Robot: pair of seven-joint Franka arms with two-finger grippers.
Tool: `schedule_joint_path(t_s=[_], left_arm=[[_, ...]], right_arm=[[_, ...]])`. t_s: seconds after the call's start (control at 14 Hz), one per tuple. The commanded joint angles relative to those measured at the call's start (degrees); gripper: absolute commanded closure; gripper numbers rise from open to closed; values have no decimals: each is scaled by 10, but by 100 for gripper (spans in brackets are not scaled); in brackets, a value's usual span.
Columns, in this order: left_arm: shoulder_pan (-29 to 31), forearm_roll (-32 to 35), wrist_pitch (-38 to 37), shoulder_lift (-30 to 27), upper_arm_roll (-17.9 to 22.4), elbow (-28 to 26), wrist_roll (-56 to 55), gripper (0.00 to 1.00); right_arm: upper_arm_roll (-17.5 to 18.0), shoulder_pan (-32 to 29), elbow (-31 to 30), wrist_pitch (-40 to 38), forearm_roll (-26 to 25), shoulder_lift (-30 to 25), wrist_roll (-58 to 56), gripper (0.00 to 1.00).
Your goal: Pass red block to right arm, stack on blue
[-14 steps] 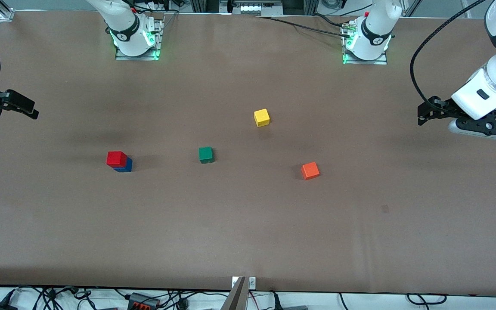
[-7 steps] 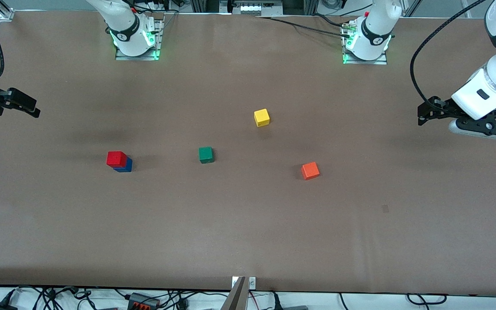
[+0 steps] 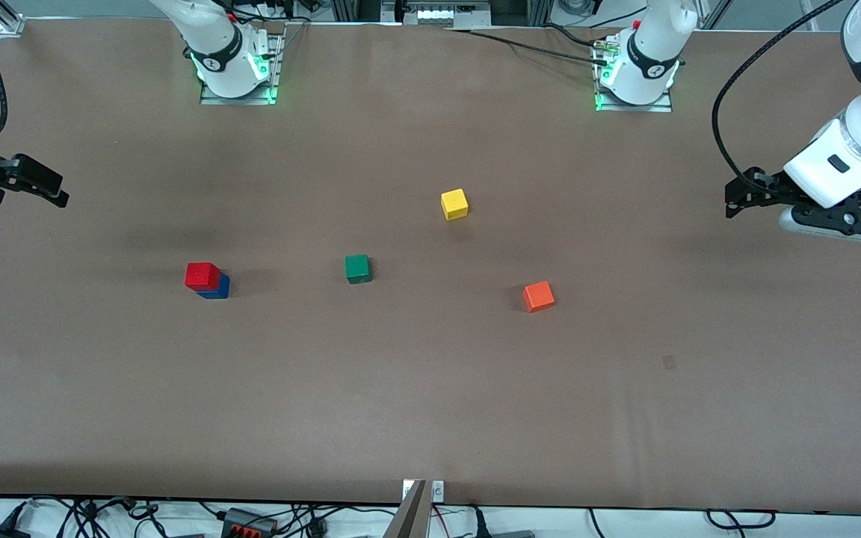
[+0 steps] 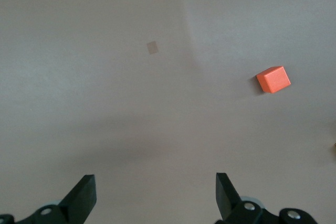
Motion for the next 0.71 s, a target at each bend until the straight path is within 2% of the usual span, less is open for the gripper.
schedule_joint_path(t_s=[0.0, 0.64], left_arm=[[-2, -2, -1, 3, 0, 11, 1, 0], [-2, -8, -6, 3, 0, 25, 0, 0]], right_arm=[[6, -5, -18, 10, -7, -16, -9, 0], [5, -6, -18, 8, -6, -11, -11, 0]])
